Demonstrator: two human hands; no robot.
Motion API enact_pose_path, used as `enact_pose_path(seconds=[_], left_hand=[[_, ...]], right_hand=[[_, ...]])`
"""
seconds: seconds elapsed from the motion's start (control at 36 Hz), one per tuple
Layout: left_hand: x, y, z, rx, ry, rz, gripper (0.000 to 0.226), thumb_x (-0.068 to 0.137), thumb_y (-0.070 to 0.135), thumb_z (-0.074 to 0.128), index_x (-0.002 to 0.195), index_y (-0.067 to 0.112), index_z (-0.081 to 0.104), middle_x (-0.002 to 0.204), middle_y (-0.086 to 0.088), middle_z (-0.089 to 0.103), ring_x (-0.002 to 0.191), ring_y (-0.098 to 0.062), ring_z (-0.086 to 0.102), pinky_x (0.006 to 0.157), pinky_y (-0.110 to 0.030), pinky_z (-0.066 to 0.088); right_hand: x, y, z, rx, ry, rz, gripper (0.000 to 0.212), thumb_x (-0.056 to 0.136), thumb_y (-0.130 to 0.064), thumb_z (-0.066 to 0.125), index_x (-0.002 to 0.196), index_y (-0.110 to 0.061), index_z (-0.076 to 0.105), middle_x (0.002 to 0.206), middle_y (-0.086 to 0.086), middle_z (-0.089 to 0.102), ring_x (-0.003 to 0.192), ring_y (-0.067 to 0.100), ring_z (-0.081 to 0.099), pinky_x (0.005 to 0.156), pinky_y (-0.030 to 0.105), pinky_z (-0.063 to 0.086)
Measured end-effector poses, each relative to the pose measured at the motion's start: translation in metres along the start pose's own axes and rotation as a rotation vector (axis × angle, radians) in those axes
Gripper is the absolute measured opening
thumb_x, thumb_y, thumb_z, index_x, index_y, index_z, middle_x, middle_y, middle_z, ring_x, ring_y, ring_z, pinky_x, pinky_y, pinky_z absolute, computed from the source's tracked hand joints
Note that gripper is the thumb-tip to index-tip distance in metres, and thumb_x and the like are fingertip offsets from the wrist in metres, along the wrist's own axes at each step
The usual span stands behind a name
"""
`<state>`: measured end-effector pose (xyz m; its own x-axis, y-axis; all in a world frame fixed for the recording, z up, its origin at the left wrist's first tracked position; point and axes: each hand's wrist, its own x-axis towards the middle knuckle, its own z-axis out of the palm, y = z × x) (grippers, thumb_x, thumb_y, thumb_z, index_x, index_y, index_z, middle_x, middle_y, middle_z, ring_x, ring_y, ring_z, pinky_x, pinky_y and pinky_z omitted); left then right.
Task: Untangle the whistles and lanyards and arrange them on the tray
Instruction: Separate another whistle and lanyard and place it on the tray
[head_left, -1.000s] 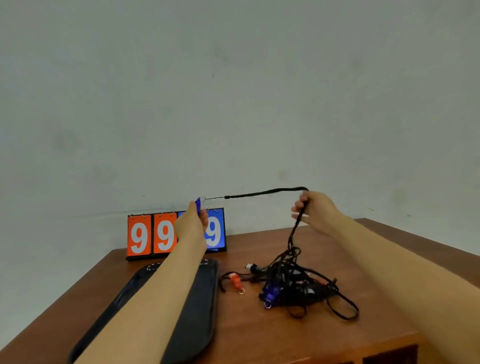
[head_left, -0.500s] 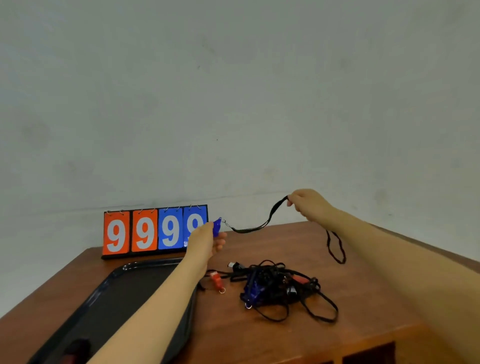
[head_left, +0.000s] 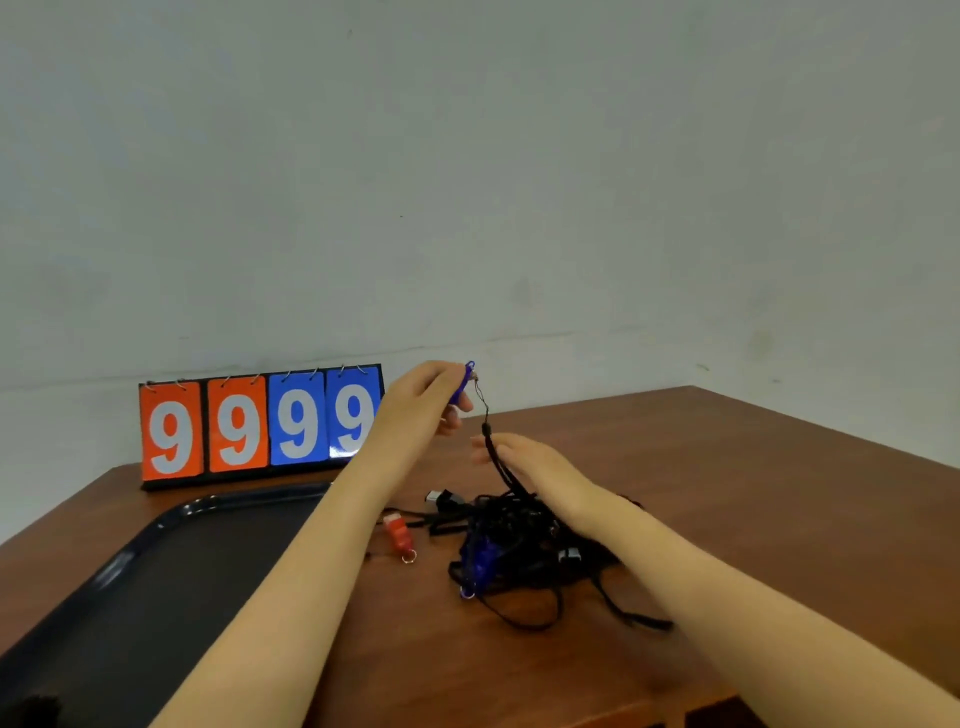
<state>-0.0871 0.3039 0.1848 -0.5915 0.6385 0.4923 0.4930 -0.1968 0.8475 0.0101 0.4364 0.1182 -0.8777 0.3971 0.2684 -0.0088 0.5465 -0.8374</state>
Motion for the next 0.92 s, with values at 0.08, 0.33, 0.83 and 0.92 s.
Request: enact_pose_path(seconds=[0.08,0.33,0.83,0.92], left_hand=[[0.005,-0.007,-0.001,0.068,0.033,0.053,0.019,0.096,0.029,0.05,0.094,0.019,0.066,0.078,0.005,0.065,0.063,-0.006,0.055,0.061,-0.017,0.048],[-0.006,-0.054,0.003,0.154,0.125,-0.012,0.022,0.098,0.033,0.048,0.093,0.017,0.061,0.074,0.007,0.059,0.061,-0.005,0.051,0.058,-0.016,0.041],[-0.007,-0.068,0.05,0.37,-0.048,-0.032,0.018,0.096,0.038,0.053,0.104,0.025,0.061,0.092,0.012,0.06,0.086,-0.005,0.057,0.068,-0.018,0.041],[-0.012,-0.088,0.051,0.346,-0.062,-0.134,0.02,0.092,0.037,0.059,0.106,0.023,0.066,0.092,0.009,0.064,0.084,-0.007,0.059,0.075,-0.024,0.049]], right_hand=[[0.007,-0.004,0.02,0.253,-0.098,0.001,0.052,0.105,-0.035,0.024,0.096,-0.01,0.069,0.075,0.006,0.068,0.084,0.016,0.063,0.088,0.027,0.044],[0.019,0.026,0.022,0.789,0.022,0.086,0.046,0.101,-0.032,0.042,0.061,-0.011,0.046,0.042,-0.005,0.021,0.035,0.009,0.018,0.044,0.026,0.015],[0.007,0.037,-0.013,0.872,0.608,0.14,0.024,0.097,-0.027,0.055,0.078,-0.013,0.05,0.05,-0.006,0.028,0.042,0.009,0.023,0.04,0.023,0.022],[0.006,0.04,-0.006,0.388,0.67,0.122,0.029,0.098,-0.033,0.051,0.079,-0.011,0.051,0.06,-0.002,0.037,0.053,0.011,0.035,0.051,0.023,0.033]])
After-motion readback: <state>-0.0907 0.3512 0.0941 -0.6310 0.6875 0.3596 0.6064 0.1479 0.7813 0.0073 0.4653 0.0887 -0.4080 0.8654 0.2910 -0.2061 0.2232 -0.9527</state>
